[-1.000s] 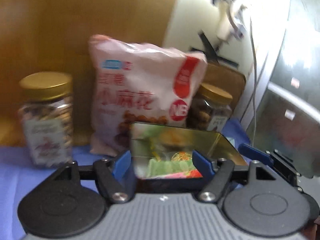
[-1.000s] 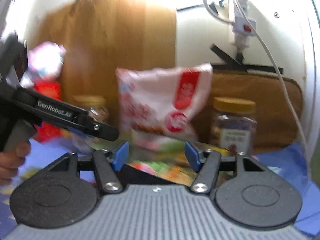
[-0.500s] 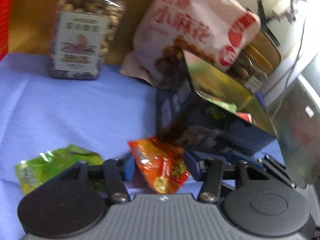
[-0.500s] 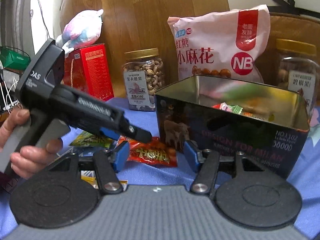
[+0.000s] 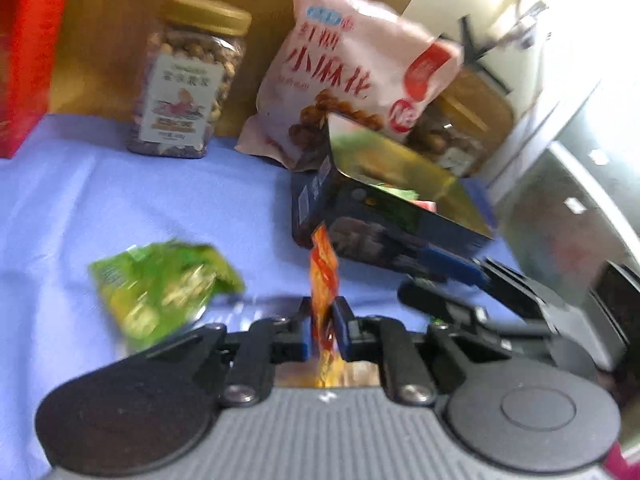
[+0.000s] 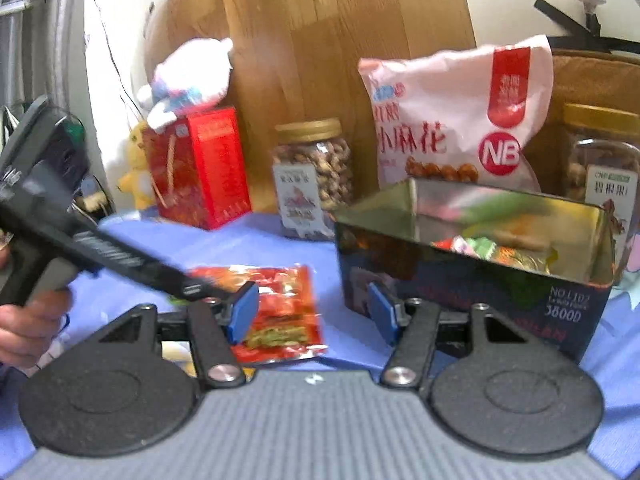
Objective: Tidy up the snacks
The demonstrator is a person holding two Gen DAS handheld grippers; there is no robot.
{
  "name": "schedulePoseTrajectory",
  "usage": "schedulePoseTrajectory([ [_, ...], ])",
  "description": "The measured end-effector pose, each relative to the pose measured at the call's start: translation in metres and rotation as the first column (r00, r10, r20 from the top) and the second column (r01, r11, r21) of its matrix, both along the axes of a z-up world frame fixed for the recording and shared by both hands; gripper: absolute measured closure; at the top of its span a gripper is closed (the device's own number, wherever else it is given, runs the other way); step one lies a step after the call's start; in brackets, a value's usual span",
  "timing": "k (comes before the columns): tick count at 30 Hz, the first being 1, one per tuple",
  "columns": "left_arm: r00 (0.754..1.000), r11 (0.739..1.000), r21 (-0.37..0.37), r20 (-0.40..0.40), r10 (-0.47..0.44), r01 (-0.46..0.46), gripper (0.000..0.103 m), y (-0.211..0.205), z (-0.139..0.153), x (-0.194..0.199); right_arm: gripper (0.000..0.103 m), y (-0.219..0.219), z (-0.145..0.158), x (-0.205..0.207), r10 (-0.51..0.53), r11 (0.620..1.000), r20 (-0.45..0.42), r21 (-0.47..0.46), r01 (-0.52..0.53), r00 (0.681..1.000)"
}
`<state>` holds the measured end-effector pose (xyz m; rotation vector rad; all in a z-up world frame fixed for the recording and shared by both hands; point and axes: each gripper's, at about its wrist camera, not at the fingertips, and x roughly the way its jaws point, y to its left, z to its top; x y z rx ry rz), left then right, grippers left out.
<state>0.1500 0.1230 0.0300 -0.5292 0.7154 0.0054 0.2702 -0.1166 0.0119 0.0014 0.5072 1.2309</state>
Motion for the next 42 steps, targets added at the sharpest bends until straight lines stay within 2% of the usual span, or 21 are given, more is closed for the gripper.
schedulePoseTrajectory([
  [4,0.999,1.000,0.013,-0.034,0.009,-0.008,0.091,0.006,-0.007,-0.051,0.040,-0.003,0.008,-0.017,0.072,0.997,-0.071,0.027,-0.070,0.995],
  [6,0.998,1.000,-0.004,-0.063,0.019,-0.019,0.090,0.010,-0.016,-0.071,0.040,0.003,0.009,-0.034,0.131,0.991,-0.088,0.012,-0.131,0.987],
  [9,0.997,0.999,-0.002,-0.065,0.047,-0.047,0.085,0.015,-0.020,-0.090,0.040,0.016,0.006,-0.055,0.215,0.976,-0.118,-0.014,-0.218,0.969],
  [11,0.994,0.997,0.030,-0.077,0.078,-0.076,0.083,0.019,-0.021,-0.093,0.040,0.030,0.002,-0.069,0.255,0.963,-0.113,-0.057,-0.262,0.960],
  [14,0.985,0.983,0.137,-0.098,0.140,-0.126,0.077,0.022,-0.022,-0.096,0.037,0.047,-0.003,-0.082,0.313,0.940,-0.126,-0.101,-0.326,0.941],
  [15,0.983,0.980,0.145,-0.101,0.154,-0.139,0.073,0.025,-0.022,-0.096,0.031,0.051,-0.004,-0.086,0.324,0.934,-0.126,-0.113,-0.338,0.938],
  [17,0.981,0.979,0.125,-0.090,0.172,-0.160,0.059,0.030,-0.020,-0.100,0.024,0.059,-0.006,-0.091,0.323,0.930,-0.111,-0.146,-0.337,0.940],
  [18,0.980,0.977,0.129,-0.077,0.182,-0.171,0.052,0.031,-0.019,-0.104,0.024,0.060,-0.007,-0.092,0.326,0.928,-0.107,-0.154,-0.339,0.939],
  [19,0.979,0.973,0.139,-0.064,0.193,-0.183,0.049,0.032,-0.016,-0.107,0.024,0.064,-0.007,-0.092,0.331,0.924,-0.106,-0.165,-0.345,0.937],
  [21,0.978,0.973,0.127,-0.050,0.200,-0.192,0.049,0.033,-0.013,-0.114,0.024,0.070,-0.008,-0.091,0.328,0.922,-0.101,-0.183,-0.341,0.939],
  [24,0.983,0.983,0.059,-0.043,0.176,-0.174,0.049,0.035,-0.014,-0.122,0.024,0.081,-0.011,-0.091,0.332,0.915,-0.091,-0.210,-0.344,0.939],
  [26,0.987,0.987,0.048,-0.041,0.158,-0.156,0.049,0.032,-0.016,-0.124,0.023,0.091,-0.016,-0.091,0.332,0.909,-0.083,-0.239,-0.342,0.940],
  [27,0.987,0.988,0.048,-0.045,0.152,-0.150,0.049,0.029,-0.018,-0.122,0.018,0.094,-0.018,-0.092,0.335,0.908,-0.079,-0.241,-0.344,0.939],
  [29,0.985,0.984,0.055,-0.039,0.170,-0.168,0.052,0.028,-0.023,-0.122,0.018,0.098,-0.020,-0.097,0.340,0.907,-0.042,-0.249,-0.340,0.939],
  [31,0.983,0.984,0.011,-0.044,0.177,-0.177,0.056,0.033,-0.029,-0.121,0.022,0.099,-0.018,-0.105,0.359,0.898,-0.001,-0.274,-0.345,0.934],
  [34,0.983,0.984,0.027,-0.042,0.178,-0.177,0.058,0.032,-0.029,-0.119,0.032,0.094,-0.015,-0.111,0.376,0.893,-0.022,-0.258,-0.368,0.927],
  [36,0.984,0.984,0.054,-0.040,0.173,-0.171,0.060,0.028,-0.030,-0.118,0.053,0.087,-0.013,-0.116,0.383,0.892,-0.041,-0.242,-0.381,0.923],
  [38,0.987,0.986,0.054,-0.030,0.157,-0.155,0.060,0.025,-0.030,-0.117,0.057,0.079,-0.011,-0.122,0.386,0.894,-0.065,-0.217,-0.391,0.920],
  [39,0.988,0.987,0.052,-0.024,0.151,-0.149,0.062,0.023,-0.030,-0.117,0.063,0.076,-0.011,-0.125,0.380,0.898,-0.063,-0.214,-0.384,0.923],
  [40,0.990,0.989,0.041,-0.015,0.142,-0.141,0.069,0.022,-0.029,-0.117,0.063,0.073,-0.012,-0.127,0.375,0.902,-0.068,-0.204,-0.381,0.924],
  [42,0.993,0.993,0.005,-0.001,0.117,-0.117,0.076,0.019,-0.028,-0.115,0.065,0.070,-0.012,-0.127,0.355,0.912,-0.084,-0.189,-0.365,0.931],
])
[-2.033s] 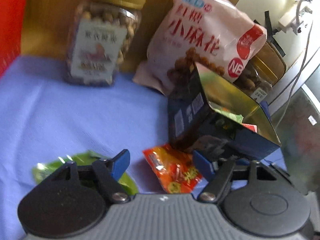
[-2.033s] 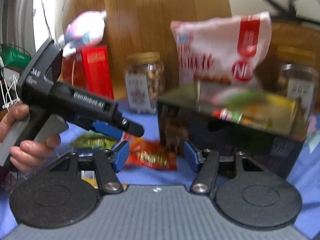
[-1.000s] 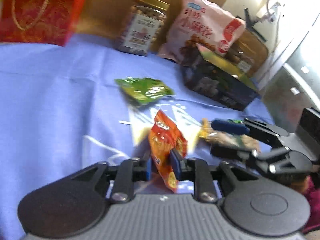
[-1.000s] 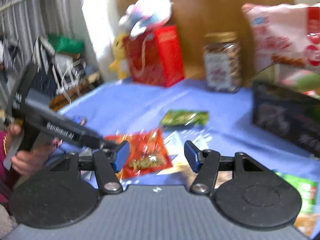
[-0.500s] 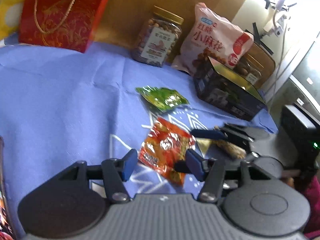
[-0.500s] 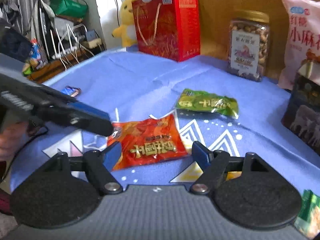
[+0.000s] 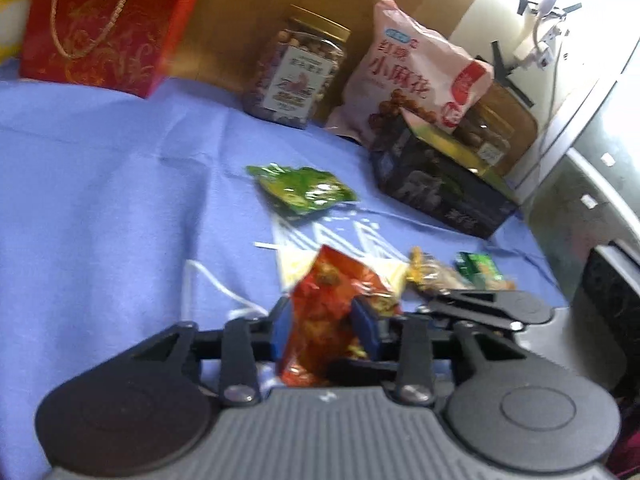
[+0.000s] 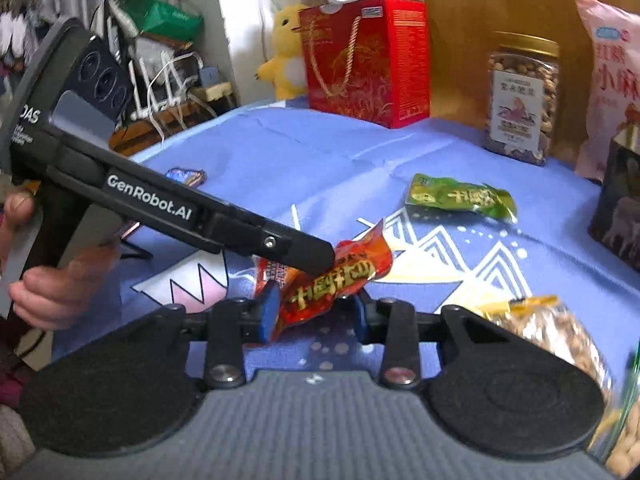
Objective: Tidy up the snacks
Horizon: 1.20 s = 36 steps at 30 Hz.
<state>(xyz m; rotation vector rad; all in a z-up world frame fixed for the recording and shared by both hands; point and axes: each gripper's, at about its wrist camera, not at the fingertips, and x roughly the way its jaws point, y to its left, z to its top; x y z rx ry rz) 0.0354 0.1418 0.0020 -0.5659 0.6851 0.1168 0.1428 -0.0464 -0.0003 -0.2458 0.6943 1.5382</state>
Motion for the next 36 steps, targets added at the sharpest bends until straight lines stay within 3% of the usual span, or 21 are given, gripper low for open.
schedulePoseTrajectory([
  [2,0.999,0.999,-0.029,0.028,-0.040,0.041,0.077,-0.004,0.005,0.003,0.067,-0.003,0.001,0.003,-0.021,1.000,-0.014,0.015,0.021,1.000],
  [7,0.994,0.995,0.024,0.055,-0.096,0.095,0.074,-0.021,0.021,0.017,0.080,-0.020,0.009,0.028,-0.106,0.991,-0.115,0.066,0.114,0.988],
  [11,0.997,0.998,0.029,0.052,-0.060,0.059,0.049,-0.016,0.022,0.027,0.081,-0.038,0.003,0.053,-0.177,0.978,-0.235,0.069,0.198,0.956],
  [13,0.998,0.999,-0.014,0.051,-0.045,0.046,0.038,-0.008,0.017,0.028,0.085,-0.049,0.000,0.066,-0.188,0.971,-0.329,0.078,0.225,0.926],
  [16,0.995,0.984,-0.161,0.079,-0.066,0.078,0.019,0.004,0.007,0.028,0.088,-0.066,-0.002,0.084,-0.161,0.960,-0.480,0.127,0.250,0.863],
  [18,0.988,0.969,-0.214,0.121,-0.098,0.123,0.018,0.002,0.006,0.028,0.088,-0.074,-0.003,0.092,-0.148,0.950,-0.549,0.151,0.272,0.823],
  [20,0.983,0.966,-0.211,0.136,-0.124,0.151,0.018,-0.003,0.008,0.032,0.088,-0.076,-0.005,0.098,-0.145,0.945,-0.595,0.153,0.288,0.790],
  [23,0.980,0.964,-0.201,0.124,-0.153,0.175,0.034,-0.012,0.006,0.042,0.088,-0.079,-0.011,0.105,-0.103,0.941,-0.685,0.168,0.293,0.722],
  [25,0.975,0.954,-0.222,0.135,-0.174,0.201,0.059,-0.014,0.008,0.049,0.088,-0.082,-0.009,0.110,-0.125,0.936,-0.687,0.159,0.315,0.716],
  [28,0.969,0.965,-0.128,0.130,-0.211,0.228,0.074,-0.026,0.025,0.068,0.088,-0.096,-0.002,0.124,-0.145,0.916,-0.689,0.178,0.360,0.710],
  [33,0.948,0.961,0.001,0.160,-0.274,0.277,0.078,-0.045,0.063,0.122,0.088,-0.110,0.035,0.154,-0.216,0.867,-0.592,0.250,0.432,0.776],
  [36,0.948,0.962,0.073,0.163,-0.272,0.264,0.078,-0.048,0.076,0.162,0.088,-0.103,0.057,0.173,-0.310,0.835,-0.475,0.278,0.475,0.823],
])
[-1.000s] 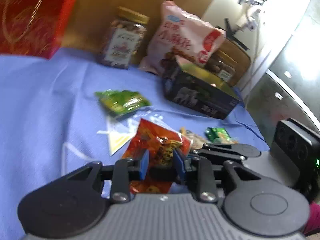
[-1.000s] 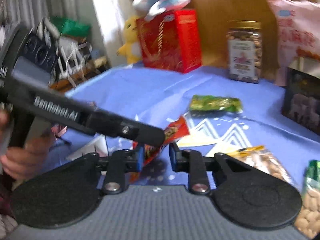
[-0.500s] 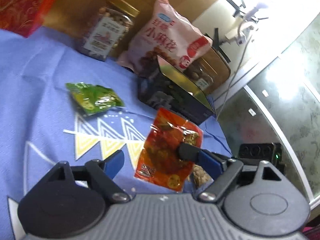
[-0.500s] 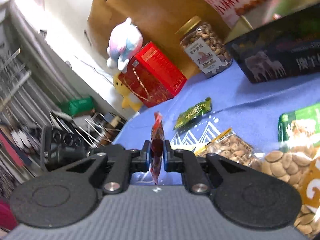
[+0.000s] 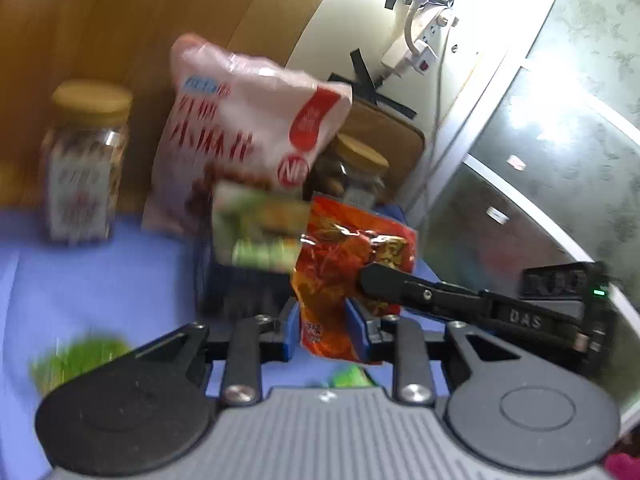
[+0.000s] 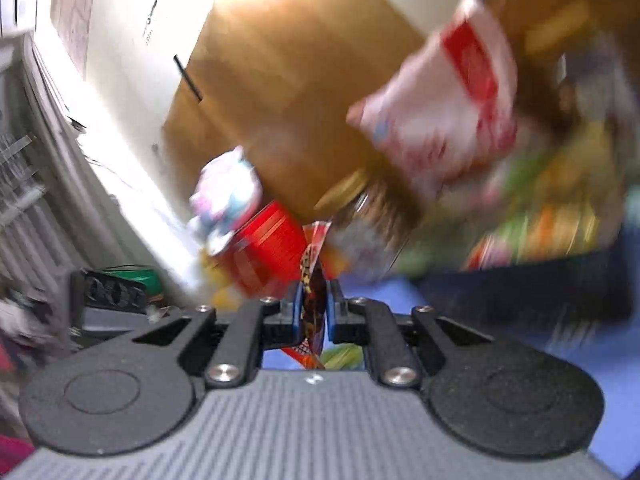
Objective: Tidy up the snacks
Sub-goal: 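Carry the orange packet over the tin box and open the left gripper, then lower the left gripper onto the green wrapped pastry on the cloth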
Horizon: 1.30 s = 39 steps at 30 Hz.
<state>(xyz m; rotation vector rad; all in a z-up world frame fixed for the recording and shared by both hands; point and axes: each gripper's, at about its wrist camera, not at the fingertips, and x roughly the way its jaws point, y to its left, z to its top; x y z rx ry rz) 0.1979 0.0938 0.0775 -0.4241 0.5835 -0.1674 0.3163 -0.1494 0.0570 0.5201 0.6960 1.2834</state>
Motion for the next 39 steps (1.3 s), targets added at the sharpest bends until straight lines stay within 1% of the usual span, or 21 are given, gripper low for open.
schedulePoseTrajectory([
  [4,0.998,0.996,0.078,-0.012,0.054,-0.053,0.078,0.002,-0.007,0.049,0.088,0.024,0.002,0.022,-0.098,0.991,0.151,-0.073,0.110,0.984],
  [7,0.994,0.991,0.103,-0.046,0.095,-0.090,0.078,0.010,-0.022,0.072,0.088,0.045,-0.013,0.034,-0.127,0.978,0.232,-0.130,0.160,0.964],
  [10,0.987,0.981,0.137,-0.061,0.148,-0.139,0.079,0.016,-0.029,0.087,0.083,0.049,-0.028,0.042,-0.133,0.972,0.297,-0.148,0.183,0.946],
  [12,0.982,0.976,0.138,-0.065,0.177,-0.167,0.079,0.022,-0.033,0.092,0.067,0.055,-0.035,0.042,-0.127,0.971,0.332,-0.152,0.186,0.935],
  [13,0.982,0.979,0.120,-0.066,0.175,-0.166,0.079,0.025,-0.034,0.093,0.063,0.056,-0.038,0.041,-0.138,0.966,0.353,-0.157,0.204,0.925],
  [14,0.983,0.981,0.105,-0.067,0.171,-0.164,0.078,0.027,-0.035,0.093,0.052,0.055,-0.040,0.039,-0.156,0.963,0.364,-0.152,0.224,0.918],
  [15,0.984,0.981,0.102,-0.058,0.170,-0.164,0.077,0.027,-0.034,0.091,0.049,0.053,-0.040,0.039,-0.174,0.959,0.370,-0.145,0.242,0.913],
  [18,0.985,0.979,0.117,-0.026,0.172,-0.168,0.076,0.024,-0.031,0.080,0.049,0.037,-0.034,0.039,-0.226,0.958,0.368,-0.085,0.274,0.902],
  [20,0.983,0.978,0.104,-0.007,0.184,-0.182,0.070,0.025,-0.028,0.067,0.049,0.026,-0.030,0.040,-0.259,0.954,0.347,-0.052,0.295,0.901],
  [23,0.976,0.968,0.124,0.026,0.215,-0.217,0.066,0.029,-0.022,0.048,0.049,0.018,-0.023,0.038,-0.236,0.965,0.322,-0.031,0.260,0.917],
  [25,0.972,0.959,0.162,0.012,0.235,-0.234,0.052,0.031,-0.019,0.049,0.049,0.019,-0.020,0.035,-0.211,0.969,0.333,-0.053,0.242,0.919],
  [27,0.962,0.946,0.196,-0.038,0.272,-0.259,0.051,0.032,-0.020,0.058,0.049,0.015,-0.016,0.035,-0.256,0.949,0.374,-0.075,0.305,0.891],
  [29,0.958,0.944,0.204,-0.064,0.278,-0.260,0.051,0.033,-0.023,0.070,0.047,-0.005,-0.014,0.042,-0.355,0.911,0.374,-0.069,0.408,0.857],
  [30,0.959,0.944,0.212,-0.071,0.275,-0.255,0.051,0.033,-0.026,0.076,0.046,-0.015,-0.014,0.045,-0.408,0.882,0.373,-0.075,0.465,0.834],
  [31,0.956,0.940,0.229,-0.086,0.280,-0.254,0.051,0.032,-0.029,0.084,0.044,-0.024,-0.016,0.047,-0.459,0.842,0.390,-0.095,0.531,0.798],
  [32,0.951,0.933,0.252,-0.107,0.290,-0.256,0.053,0.030,-0.034,0.093,0.043,-0.030,-0.019,0.049,-0.485,0.813,0.407,-0.116,0.570,0.774],
  [33,0.947,0.928,0.272,-0.126,0.296,-0.254,0.057,0.028,-0.039,0.099,0.042,-0.035,-0.023,0.052,-0.502,0.791,0.409,-0.138,0.595,0.762],
  [34,0.942,0.924,0.292,-0.150,0.301,-0.248,0.064,0.025,-0.045,0.106,0.042,-0.041,-0.029,0.057,-0.518,0.780,0.382,-0.158,0.606,0.766],
  [36,0.931,0.923,0.305,-0.204,0.304,-0.234,0.074,0.022,-0.058,0.116,0.042,-0.046,-0.042,0.068,-0.523,0.777,0.325,-0.199,0.598,0.788],
  [37,0.929,0.927,0.288,-0.207,0.307,-0.242,0.080,0.023,-0.061,0.116,0.042,-0.044,-0.050,0.074,-0.507,0.782,0.300,-0.233,0.578,0.808],
  [39,0.933,0.948,0.217,-0.226,0.280,-0.232,0.092,0.028,-0.061,0.112,0.046,-0.039,-0.062,0.082,-0.447,0.824,0.218,-0.277,0.495,0.867],
])
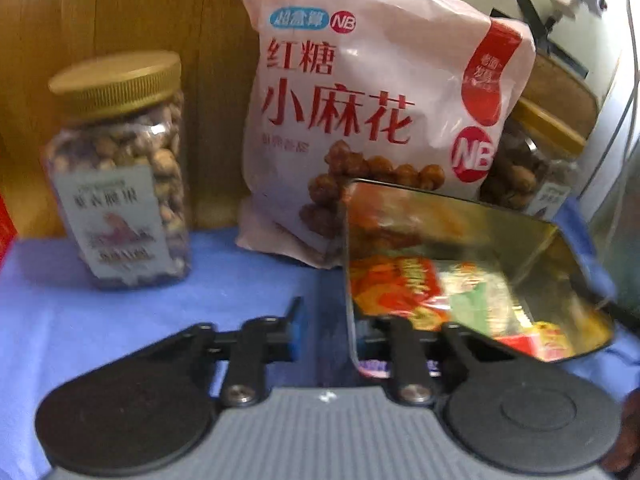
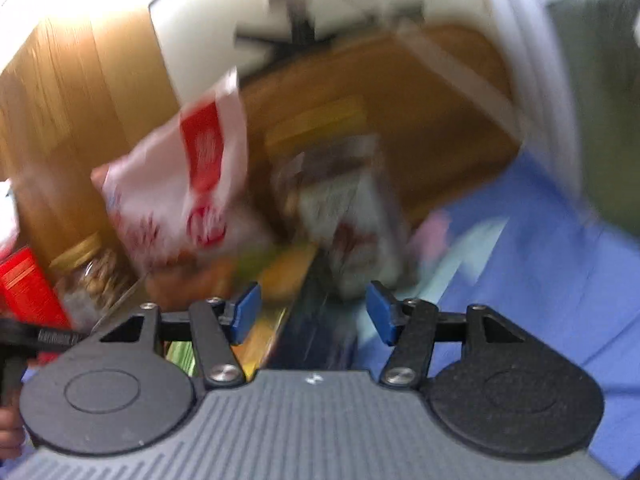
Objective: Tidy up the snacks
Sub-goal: 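Lower the left gripper onto the green wrapped pastry on the cloth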
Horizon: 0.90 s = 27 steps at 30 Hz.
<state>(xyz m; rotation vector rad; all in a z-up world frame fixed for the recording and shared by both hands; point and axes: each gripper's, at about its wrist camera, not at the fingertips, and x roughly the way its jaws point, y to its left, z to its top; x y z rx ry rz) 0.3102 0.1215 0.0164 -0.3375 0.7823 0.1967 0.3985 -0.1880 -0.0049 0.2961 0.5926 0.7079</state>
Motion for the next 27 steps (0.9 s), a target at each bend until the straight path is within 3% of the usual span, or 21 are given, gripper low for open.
schedulePoseTrajectory([
  [2,1.000,1.000,0.000,-0.021,0.015,-0.015,0.091,-0.003,0.002,-0.008,0.045,0.006,-0.006,0.002,0.056,0.998,-0.064,0.030,-0.055,0.996],
  [6,0.999,0.998,0.066,-0.036,0.021,-0.019,0.089,-0.016,0.008,-0.037,0.045,0.018,-0.001,-0.009,0.080,0.997,-0.039,-0.006,-0.081,0.996],
  [9,0.998,0.998,0.039,-0.029,0.050,-0.049,0.087,-0.009,0.009,-0.061,0.045,0.025,-0.002,-0.016,0.131,0.991,-0.050,0.010,-0.130,0.990],
  [11,0.998,0.998,0.025,-0.019,0.067,-0.066,0.081,0.000,0.010,-0.074,0.045,0.033,-0.001,-0.020,0.168,0.986,-0.032,-0.012,-0.169,0.985],
  [12,0.997,0.997,0.024,-0.017,0.071,-0.070,0.064,0.007,0.012,-0.078,0.045,0.036,0.001,-0.021,0.181,0.983,-0.024,-0.021,-0.182,0.983],
  [13,0.997,0.997,0.018,-0.001,0.072,-0.072,0.056,0.011,0.018,-0.089,0.046,0.035,0.005,-0.023,0.176,0.984,-0.007,-0.020,-0.176,0.984],
  [16,0.992,0.998,-0.015,0.111,0.061,-0.060,0.057,0.024,0.039,-0.134,0.045,0.014,0.028,-0.037,0.095,0.995,0.095,0.007,-0.096,0.991],
  [19,0.983,0.991,0.037,0.134,0.124,-0.130,0.057,0.037,0.045,-0.171,0.045,0.001,0.044,-0.061,0.173,0.979,0.101,0.094,-0.183,0.980],
  [21,0.980,0.987,-0.005,0.120,0.158,-0.159,0.057,0.050,0.037,-0.191,0.045,0.010,0.049,-0.082,0.328,0.929,0.078,0.158,-0.336,0.942],
  [23,0.977,0.979,-0.068,0.084,0.196,-0.191,0.057,0.063,0.023,-0.200,0.045,0.035,0.049,-0.105,0.486,0.856,0.053,0.171,-0.488,0.872],
  [25,0.972,0.964,-0.137,0.039,0.233,-0.226,0.057,0.075,0.006,-0.196,0.045,0.073,0.043,-0.130,0.600,0.793,0.007,0.128,-0.596,0.800],
  [27,0.969,0.941,-0.241,0.002,0.246,-0.238,0.057,0.089,-0.009,-0.190,0.046,0.105,0.033,-0.153,0.645,0.763,-0.007,0.043,-0.645,0.764],
])
